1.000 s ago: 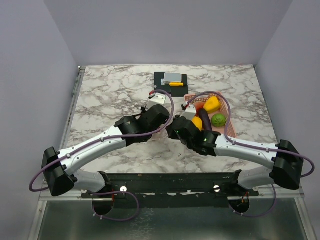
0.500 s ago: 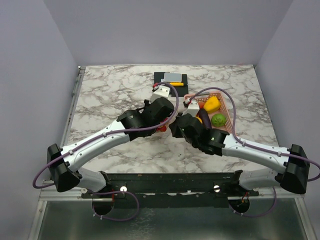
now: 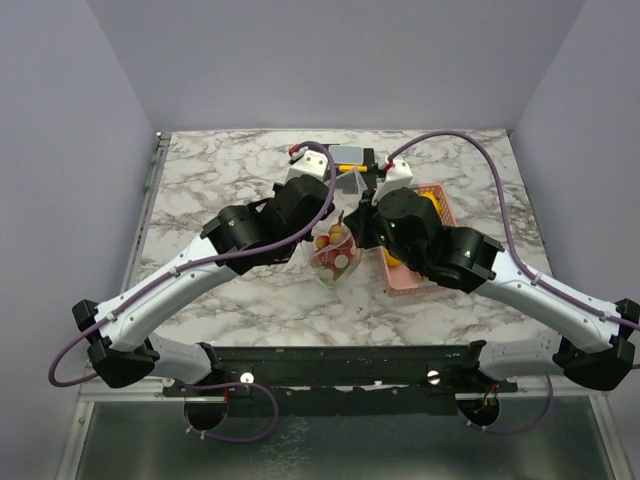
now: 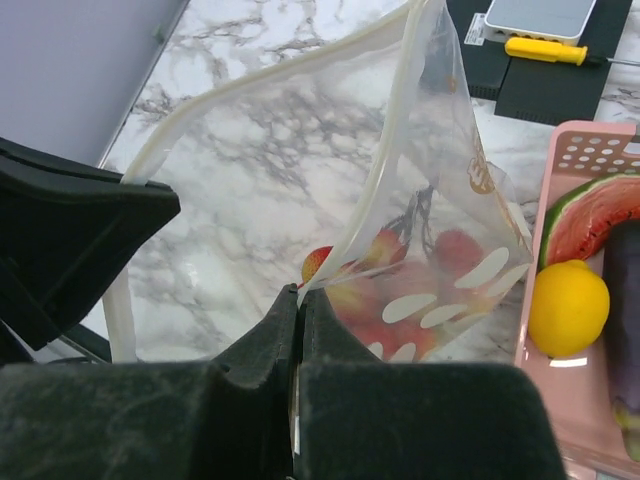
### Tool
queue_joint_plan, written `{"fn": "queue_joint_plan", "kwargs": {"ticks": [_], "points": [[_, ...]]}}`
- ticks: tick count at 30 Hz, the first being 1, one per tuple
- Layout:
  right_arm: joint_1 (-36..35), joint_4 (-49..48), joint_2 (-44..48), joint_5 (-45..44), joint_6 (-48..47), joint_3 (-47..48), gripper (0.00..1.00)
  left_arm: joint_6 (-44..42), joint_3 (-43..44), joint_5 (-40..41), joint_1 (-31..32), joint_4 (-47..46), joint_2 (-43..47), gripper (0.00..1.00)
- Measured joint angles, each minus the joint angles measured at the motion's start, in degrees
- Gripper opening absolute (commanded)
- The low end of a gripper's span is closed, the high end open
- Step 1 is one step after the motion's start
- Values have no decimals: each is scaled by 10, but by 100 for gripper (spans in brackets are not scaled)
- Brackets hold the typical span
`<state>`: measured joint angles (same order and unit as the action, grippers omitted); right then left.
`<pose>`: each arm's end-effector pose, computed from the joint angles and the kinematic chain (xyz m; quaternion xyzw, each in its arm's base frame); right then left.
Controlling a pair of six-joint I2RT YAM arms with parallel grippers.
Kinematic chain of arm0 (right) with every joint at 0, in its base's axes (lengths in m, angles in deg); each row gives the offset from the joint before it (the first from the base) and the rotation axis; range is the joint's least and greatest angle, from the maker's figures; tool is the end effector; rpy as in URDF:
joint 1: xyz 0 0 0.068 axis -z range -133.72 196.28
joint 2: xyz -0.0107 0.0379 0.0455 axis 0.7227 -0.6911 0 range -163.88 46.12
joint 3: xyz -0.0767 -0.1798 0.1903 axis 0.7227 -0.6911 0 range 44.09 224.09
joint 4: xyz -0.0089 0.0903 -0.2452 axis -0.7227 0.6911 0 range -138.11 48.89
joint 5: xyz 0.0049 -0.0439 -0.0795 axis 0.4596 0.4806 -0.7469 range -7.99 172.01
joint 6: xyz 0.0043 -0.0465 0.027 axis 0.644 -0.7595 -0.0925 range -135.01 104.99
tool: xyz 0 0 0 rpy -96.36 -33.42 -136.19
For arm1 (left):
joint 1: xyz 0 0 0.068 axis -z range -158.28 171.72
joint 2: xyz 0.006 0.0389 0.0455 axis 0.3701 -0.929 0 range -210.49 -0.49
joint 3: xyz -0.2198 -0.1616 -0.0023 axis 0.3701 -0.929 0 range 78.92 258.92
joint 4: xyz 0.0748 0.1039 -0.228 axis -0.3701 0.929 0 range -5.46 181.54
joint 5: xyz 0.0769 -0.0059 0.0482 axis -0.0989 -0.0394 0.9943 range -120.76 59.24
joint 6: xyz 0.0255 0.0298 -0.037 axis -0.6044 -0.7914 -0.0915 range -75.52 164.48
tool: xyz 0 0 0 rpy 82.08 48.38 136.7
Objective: Place the food in the zip-top bag and seal the zipper
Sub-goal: Adjust the zipper food storage bag at the center of the board.
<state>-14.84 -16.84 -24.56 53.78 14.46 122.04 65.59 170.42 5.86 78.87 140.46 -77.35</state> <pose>0.1424 0.2234 0.4103 -0.0940 0.8187 0.2316 0.5169 0.1584 -0.2060 0.4230 0.1443 0.8625 -0.0250 0.4844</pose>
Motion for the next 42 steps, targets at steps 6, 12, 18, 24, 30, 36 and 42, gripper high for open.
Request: {"fn": "queue_joint_plan", "kwargs": {"ticks": [6, 12, 18, 24, 30, 36, 42], "points": [[18, 7, -14, 11, -9, -27, 1, 14, -70, -15, 0, -11, 32, 0], [61, -6, -66, 46, 7, -139, 0, 33, -200, -17, 0, -56, 33, 0], [66, 13, -75, 61, 10, -127, 1, 35, -174, -36, 0, -61, 25, 0], [66, 18, -41, 61, 0, -60, 1, 28, -75, -42, 0, -66, 41, 0], [66, 11, -31, 60, -6, -58, 1, 27, -92, -41, 0, -70, 72, 0], [66, -4, -71, 61, -5, -91, 1, 33, -182, -42, 0, -84, 82, 0], [66, -9, -85, 63, -6, -104, 1, 35, -204, -42, 0, -100, 82, 6]]}}
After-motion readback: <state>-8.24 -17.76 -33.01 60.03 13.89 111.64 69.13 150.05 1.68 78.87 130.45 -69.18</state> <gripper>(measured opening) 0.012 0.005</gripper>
